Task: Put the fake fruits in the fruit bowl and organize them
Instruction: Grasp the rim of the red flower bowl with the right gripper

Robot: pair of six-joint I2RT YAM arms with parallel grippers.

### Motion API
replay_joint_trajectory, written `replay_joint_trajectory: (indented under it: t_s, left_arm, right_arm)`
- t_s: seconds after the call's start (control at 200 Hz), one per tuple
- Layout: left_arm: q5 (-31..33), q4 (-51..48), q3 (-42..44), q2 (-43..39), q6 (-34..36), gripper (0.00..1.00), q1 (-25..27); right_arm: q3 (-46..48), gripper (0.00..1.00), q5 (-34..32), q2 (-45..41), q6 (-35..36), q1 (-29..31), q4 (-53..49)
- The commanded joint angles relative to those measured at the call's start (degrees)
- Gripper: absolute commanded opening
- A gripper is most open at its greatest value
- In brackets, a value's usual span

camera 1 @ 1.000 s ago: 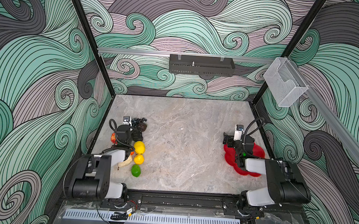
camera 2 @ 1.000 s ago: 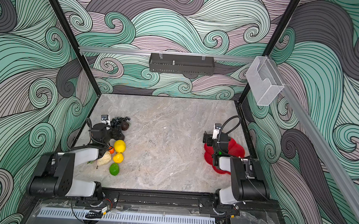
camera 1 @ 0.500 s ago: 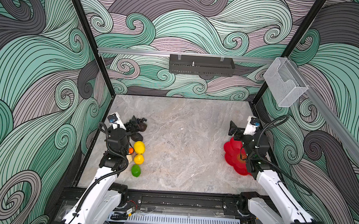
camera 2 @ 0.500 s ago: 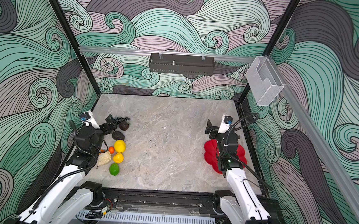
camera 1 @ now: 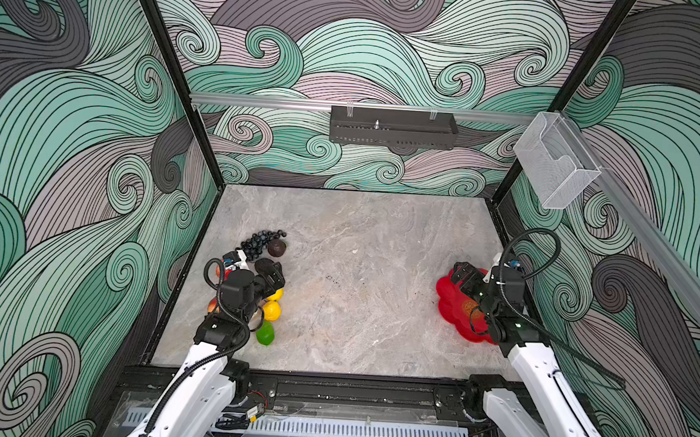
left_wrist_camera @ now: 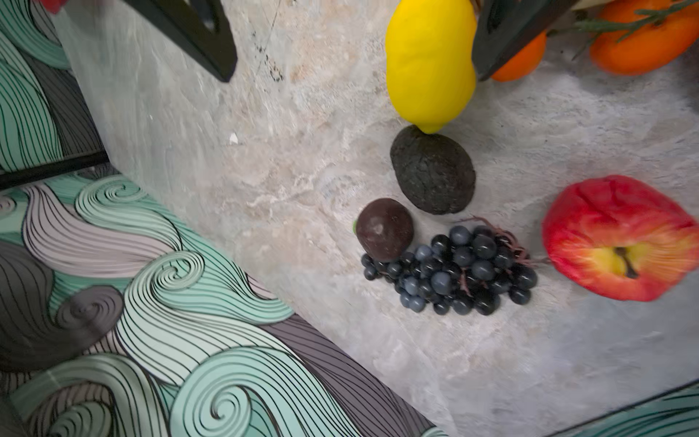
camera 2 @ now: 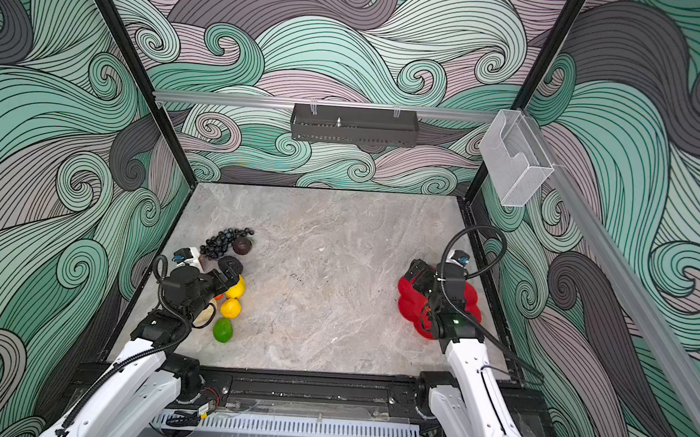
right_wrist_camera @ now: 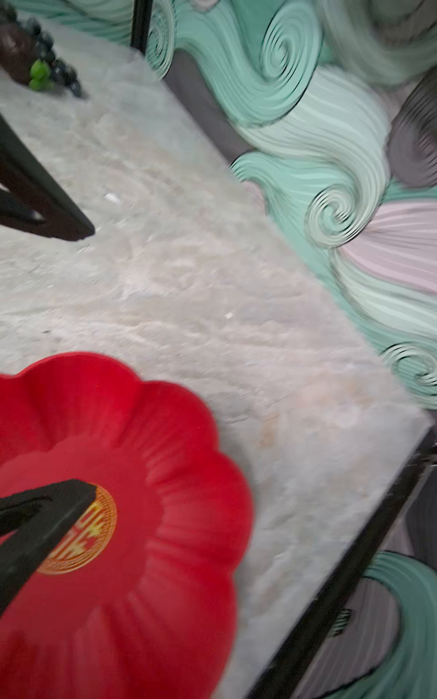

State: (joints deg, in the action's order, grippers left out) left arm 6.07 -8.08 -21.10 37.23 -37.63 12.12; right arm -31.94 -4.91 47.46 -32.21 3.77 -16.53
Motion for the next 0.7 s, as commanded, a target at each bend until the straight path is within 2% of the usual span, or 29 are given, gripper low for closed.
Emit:
replay_joint_trajectory:
  t_s: [0.0, 0.105, 0.27, 0.48, 0.585, 0.695]
  left_arm:
    - [-4.7, -1.3, -2.4, 3.2, 4.5, 0.99, 2.1]
    - [-4.3, -2.3, -4.3, 6.4, 5.2, 0.99, 2.3]
    - [-1.8, -0.2, -3.4, 6.9, 6.8, 0.99, 4.6]
    - [-0.1, -0.2, -3.4, 6.8, 7.3, 0.99, 5.5]
    - [-0.1, 0.3, -3.0, 6.6, 7.5, 0.99, 5.7]
    - [-0.2, 3.7, -1.2, 6.4, 7.2, 0.99, 5.7]
  right_arm:
    - [0.5, 0.99, 1.4, 4.1, -1.6, -0.2, -5.5]
    - [0.8, 0.99, 3.5, 10.8, -1.9, -0.1, -3.0]
    - [-0.5, 0.99, 8.7, 21.0, -1.5, 1.2, 1.9]
    - [-1.6, 0.99, 8.9, 25.7, -1.5, 5.5, 4.8]
    - [-4.2, 0.99, 13.5, 30.3, -0.5, 7.7, 6.3]
    - [-7.8, 0.99, 14.6, 34.5, 0.1, 11.8, 5.8]
